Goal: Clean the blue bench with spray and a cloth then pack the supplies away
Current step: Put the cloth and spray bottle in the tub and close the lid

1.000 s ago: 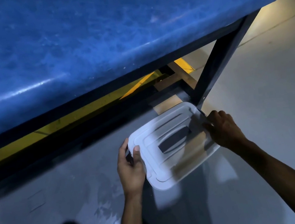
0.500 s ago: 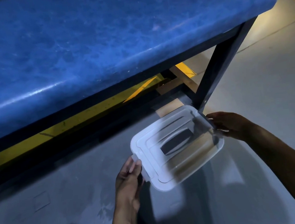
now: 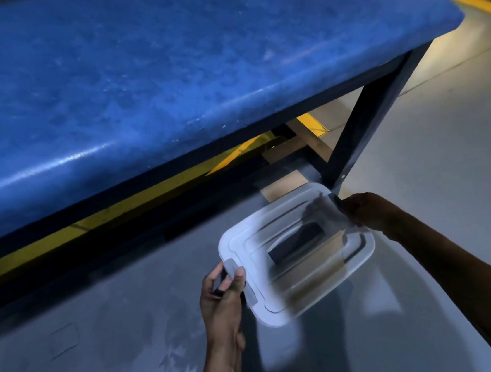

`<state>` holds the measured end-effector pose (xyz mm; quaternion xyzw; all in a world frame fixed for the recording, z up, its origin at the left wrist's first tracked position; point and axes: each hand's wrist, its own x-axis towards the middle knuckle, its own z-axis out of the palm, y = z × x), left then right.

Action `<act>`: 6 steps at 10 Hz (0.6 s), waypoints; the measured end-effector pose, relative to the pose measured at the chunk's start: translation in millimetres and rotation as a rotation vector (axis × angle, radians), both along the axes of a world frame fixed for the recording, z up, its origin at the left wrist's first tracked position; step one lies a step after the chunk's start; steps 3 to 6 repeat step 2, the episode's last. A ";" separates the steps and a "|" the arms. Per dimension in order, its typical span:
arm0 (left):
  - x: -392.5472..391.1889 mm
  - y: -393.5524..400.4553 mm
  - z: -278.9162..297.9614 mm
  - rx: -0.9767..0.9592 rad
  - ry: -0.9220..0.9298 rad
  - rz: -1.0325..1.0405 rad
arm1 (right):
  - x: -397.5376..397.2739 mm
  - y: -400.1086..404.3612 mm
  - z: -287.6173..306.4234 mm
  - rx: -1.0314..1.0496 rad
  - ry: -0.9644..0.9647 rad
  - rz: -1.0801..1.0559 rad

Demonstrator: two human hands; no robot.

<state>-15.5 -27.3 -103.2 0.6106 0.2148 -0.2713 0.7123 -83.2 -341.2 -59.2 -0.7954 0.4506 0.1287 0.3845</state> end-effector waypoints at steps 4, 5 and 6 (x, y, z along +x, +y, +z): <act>-6.6 -5.7 -3.3 0.009 -0.020 0.025 | 0.8 10.5 10.8 -0.082 0.057 0.064; -6.6 -5.7 -3.3 0.009 -0.020 0.025 | 0.8 10.5 10.8 -0.082 0.057 0.064; -6.6 -5.7 -3.3 0.009 -0.020 0.025 | 0.8 10.5 10.8 -0.082 0.057 0.064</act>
